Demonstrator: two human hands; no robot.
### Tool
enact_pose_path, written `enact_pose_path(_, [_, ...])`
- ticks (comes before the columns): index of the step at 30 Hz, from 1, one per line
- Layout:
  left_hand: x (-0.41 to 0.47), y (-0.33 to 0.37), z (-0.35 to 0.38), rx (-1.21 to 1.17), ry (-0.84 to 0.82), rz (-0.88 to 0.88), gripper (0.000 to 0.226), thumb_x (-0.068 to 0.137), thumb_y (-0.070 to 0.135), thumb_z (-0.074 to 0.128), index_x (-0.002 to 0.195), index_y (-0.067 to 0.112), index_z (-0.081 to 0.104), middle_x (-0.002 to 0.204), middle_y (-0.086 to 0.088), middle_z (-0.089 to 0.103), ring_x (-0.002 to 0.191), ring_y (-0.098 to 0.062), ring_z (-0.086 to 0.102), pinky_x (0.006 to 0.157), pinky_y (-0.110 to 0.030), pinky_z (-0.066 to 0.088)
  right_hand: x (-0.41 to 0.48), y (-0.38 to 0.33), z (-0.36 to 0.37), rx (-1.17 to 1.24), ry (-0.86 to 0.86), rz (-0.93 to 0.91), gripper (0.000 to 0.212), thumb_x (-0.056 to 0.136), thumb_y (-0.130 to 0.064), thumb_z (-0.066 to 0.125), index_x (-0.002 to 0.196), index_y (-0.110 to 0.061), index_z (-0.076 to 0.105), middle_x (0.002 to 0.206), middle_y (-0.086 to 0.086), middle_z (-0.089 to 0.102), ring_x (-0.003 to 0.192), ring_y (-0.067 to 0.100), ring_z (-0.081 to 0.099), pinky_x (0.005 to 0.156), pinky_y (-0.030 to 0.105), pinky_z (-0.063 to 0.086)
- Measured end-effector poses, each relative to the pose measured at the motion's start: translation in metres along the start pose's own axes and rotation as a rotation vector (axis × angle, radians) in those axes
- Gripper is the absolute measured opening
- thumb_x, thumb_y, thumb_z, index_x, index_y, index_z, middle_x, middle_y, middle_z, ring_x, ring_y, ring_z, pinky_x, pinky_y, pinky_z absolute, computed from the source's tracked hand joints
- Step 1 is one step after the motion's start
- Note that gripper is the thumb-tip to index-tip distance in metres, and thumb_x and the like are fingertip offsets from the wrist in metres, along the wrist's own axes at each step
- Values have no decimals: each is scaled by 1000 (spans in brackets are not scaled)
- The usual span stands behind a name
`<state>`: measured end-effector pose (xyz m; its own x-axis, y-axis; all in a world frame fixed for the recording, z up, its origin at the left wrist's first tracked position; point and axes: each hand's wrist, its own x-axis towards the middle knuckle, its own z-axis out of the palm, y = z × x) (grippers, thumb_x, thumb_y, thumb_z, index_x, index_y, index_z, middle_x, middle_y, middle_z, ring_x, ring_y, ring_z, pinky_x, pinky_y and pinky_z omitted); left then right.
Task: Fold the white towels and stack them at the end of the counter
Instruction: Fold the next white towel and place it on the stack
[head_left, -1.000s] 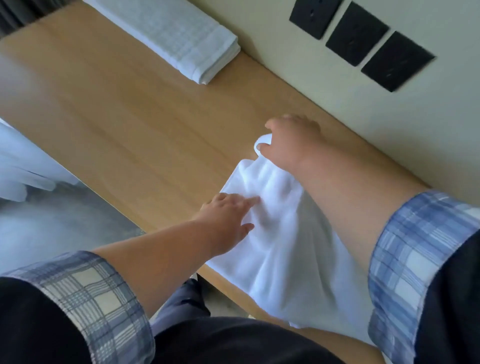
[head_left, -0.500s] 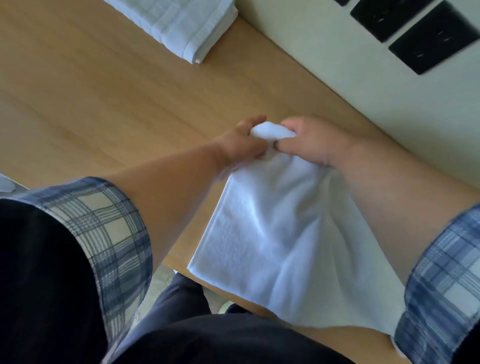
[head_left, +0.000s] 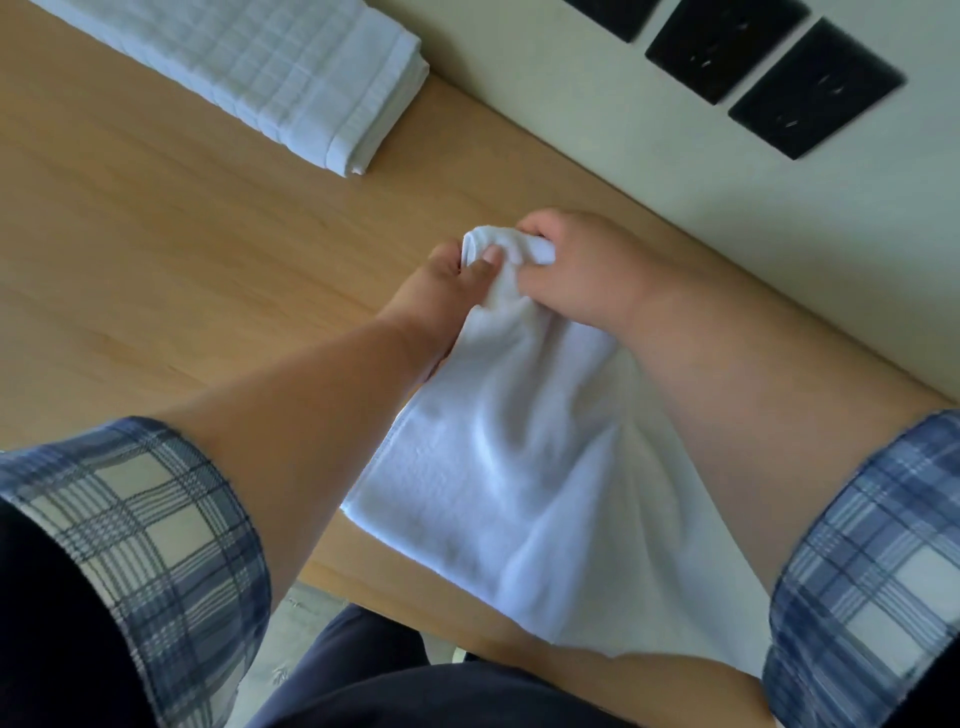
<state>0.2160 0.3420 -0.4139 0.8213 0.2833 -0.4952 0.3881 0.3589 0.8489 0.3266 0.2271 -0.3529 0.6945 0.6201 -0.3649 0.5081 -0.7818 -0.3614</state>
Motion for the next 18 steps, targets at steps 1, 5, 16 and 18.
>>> enact_pose_path(1, [0,0,1,44,42,15,35,96,47,56,115,18,56,111,-9,70,101,-27,69,95,-51,52,1,-2,4,6,10,2,39,83,-42,62,120,-29,60,102,-7,62,90,17,57,71,28,39])
enact_pose_path(5, [-1,-5,-9,86,-38,-141,30,95,54,56,102,25,63,91,5,75,93,-19,70,75,-26,58,5,5,17,71,85,-29,31,84,-55,65,104,-31,61,90,-14,62,81,10,57,66,28,41])
enact_pose_path(16, [-3,-17,-23,6,-421,-386,67,85,56,64,138,17,53,124,-8,68,114,-25,65,98,-40,49,12,15,23,-32,320,-150,30,91,-44,64,111,-22,66,116,0,59,107,22,56,90,33,42])
enact_pose_path(18, [-1,-19,-22,-44,-225,-357,54,89,46,67,131,13,60,110,-9,74,101,-26,71,85,-38,56,10,18,22,-57,326,-107,37,90,-42,67,121,-20,64,126,5,57,119,25,53,102,36,40])
